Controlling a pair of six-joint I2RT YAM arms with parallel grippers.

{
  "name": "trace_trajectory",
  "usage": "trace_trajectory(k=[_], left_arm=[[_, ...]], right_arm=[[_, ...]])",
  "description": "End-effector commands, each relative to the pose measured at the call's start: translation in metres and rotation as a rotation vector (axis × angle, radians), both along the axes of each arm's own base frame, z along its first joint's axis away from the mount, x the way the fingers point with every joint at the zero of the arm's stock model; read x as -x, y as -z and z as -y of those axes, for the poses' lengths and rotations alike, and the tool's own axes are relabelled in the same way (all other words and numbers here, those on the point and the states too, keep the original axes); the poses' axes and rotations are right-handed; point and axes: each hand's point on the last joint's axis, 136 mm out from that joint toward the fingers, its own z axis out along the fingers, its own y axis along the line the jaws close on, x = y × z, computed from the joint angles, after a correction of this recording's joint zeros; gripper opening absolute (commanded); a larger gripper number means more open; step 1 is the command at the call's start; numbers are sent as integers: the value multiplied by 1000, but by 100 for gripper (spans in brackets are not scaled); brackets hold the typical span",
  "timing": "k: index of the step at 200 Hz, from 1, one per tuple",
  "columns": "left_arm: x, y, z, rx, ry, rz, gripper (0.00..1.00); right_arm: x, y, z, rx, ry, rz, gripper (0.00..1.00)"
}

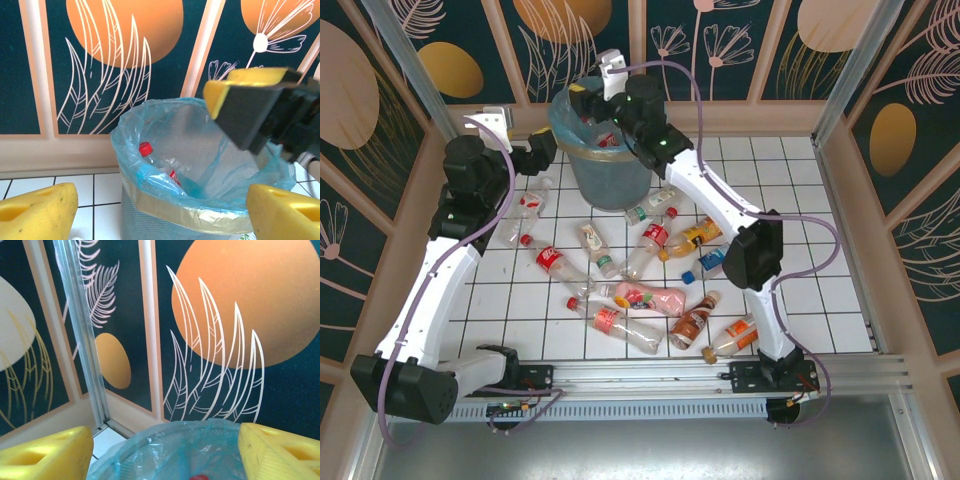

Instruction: Put the plastic bottles in the bin

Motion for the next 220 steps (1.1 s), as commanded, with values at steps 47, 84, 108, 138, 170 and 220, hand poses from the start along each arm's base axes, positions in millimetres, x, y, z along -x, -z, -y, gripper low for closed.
trace_trajectory(k=[47,84,108,138,170,220], left_arm=[[27,-14,66,-119,149,75,81],[82,34,157,-186,411,40,78],[132,81,202,-210,599,8,78],[149,123,218,-176,634,-66,76],[150,146,231,-224,657,-88,74],[177,176,222,-297,747,-20,75]], right_arm=[[109,-22,109,-57,98,-306,73],[158,43,223,-117,349,-521,67],[187,96,281,-153,467,-728,66],[214,168,296,-146,497,-927,66],[233,225,259,-97,302,-1133,60],[283,258,200,124,76,-1184,60]])
